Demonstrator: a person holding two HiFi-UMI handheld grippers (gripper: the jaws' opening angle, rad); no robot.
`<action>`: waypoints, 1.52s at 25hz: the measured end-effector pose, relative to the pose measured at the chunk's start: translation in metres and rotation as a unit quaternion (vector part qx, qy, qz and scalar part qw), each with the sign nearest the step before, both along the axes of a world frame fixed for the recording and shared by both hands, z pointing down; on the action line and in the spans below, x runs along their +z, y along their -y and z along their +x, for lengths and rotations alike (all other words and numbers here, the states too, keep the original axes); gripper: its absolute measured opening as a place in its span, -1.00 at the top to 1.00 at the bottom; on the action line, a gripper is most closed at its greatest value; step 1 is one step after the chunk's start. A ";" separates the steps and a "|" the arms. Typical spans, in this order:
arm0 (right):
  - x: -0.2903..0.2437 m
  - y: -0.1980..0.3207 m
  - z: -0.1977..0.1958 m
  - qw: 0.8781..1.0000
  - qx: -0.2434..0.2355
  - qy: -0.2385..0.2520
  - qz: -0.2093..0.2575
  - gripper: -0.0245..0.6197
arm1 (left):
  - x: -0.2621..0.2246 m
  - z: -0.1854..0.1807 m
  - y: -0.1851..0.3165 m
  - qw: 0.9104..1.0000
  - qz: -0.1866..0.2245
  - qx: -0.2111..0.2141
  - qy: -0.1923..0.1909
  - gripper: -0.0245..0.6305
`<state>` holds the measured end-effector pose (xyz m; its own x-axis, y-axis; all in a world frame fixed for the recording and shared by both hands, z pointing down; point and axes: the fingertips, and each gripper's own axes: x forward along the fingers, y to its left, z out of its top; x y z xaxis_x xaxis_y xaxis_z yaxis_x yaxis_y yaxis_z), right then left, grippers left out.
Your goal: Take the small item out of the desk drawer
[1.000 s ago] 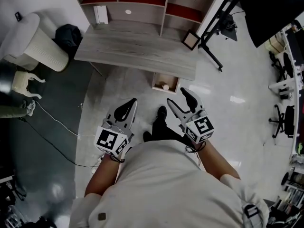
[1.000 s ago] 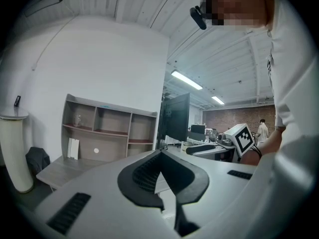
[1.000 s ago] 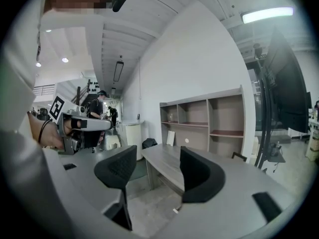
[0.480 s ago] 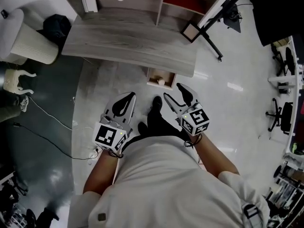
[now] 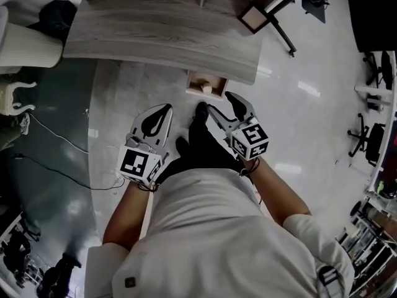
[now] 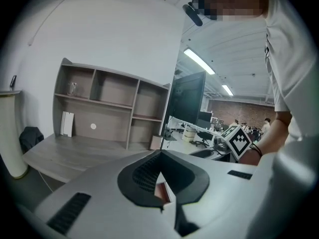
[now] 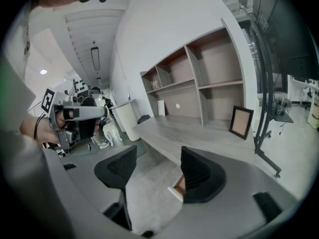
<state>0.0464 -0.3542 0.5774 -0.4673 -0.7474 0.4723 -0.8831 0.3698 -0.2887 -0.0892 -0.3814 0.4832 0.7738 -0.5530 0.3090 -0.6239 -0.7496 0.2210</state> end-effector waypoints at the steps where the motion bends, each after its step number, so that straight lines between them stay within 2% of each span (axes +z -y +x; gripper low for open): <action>1: 0.011 0.002 0.001 1.000 0.000 -0.001 -0.007 0.08 | 0.008 0.003 0.001 1.000 -0.004 0.003 0.004 0.89; 15: 0.131 0.026 0.022 0.993 0.008 0.005 -0.115 0.08 | 0.107 0.039 0.034 0.997 -0.062 0.015 0.032 0.89; 18: 0.163 0.029 0.025 0.991 0.004 -0.007 -0.137 0.08 | 0.134 0.040 0.041 0.997 -0.050 0.027 0.060 0.89; 21: 0.193 0.029 0.024 0.986 0.003 -0.005 -0.166 0.08 | 0.157 0.042 0.046 0.995 -0.045 0.038 0.080 0.89; 31: 0.283 0.031 0.028 0.967 0.040 0.009 -0.253 0.08 | 0.219 0.049 0.061 0.989 -0.111 0.036 0.092 0.89; 38: 0.337 0.035 0.023 0.951 0.062 0.005 -0.302 0.08 | 0.247 0.052 0.073 0.988 -0.122 0.032 0.093 0.89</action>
